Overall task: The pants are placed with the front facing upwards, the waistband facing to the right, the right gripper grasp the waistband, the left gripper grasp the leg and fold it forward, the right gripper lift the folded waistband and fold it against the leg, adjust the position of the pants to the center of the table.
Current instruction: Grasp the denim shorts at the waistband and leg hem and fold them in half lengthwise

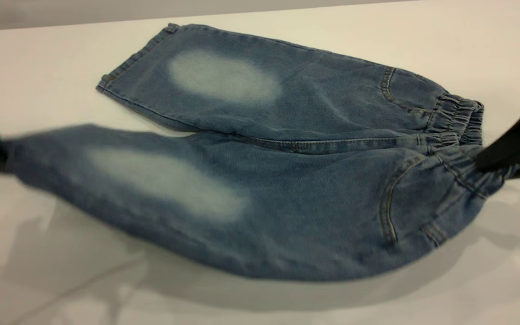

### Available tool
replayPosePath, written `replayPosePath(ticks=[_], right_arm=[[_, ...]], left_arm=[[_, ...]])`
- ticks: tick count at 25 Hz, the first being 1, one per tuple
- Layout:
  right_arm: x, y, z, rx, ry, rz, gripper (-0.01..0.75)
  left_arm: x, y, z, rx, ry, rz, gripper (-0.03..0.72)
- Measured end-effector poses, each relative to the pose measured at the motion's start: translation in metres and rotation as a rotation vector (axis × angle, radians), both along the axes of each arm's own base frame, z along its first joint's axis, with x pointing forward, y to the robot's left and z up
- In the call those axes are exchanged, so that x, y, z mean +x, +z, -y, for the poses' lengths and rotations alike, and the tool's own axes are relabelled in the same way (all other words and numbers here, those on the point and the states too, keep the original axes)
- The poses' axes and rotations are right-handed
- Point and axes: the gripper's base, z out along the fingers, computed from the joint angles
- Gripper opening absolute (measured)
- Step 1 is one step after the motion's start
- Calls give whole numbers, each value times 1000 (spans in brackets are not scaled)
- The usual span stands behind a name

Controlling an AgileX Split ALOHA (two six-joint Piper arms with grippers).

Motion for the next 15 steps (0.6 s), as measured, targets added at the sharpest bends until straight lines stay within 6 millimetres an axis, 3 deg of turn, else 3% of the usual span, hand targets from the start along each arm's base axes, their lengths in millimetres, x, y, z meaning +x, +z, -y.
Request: replayPosePath(ticks=[8,15], right_arm=[[8,3,0,41,-88,36,46],[16,7,1,73,-188,83,46]], left_arm=[[21,16,2,-50,-15,283,53],[42,28,-26,-119,123,477,53]])
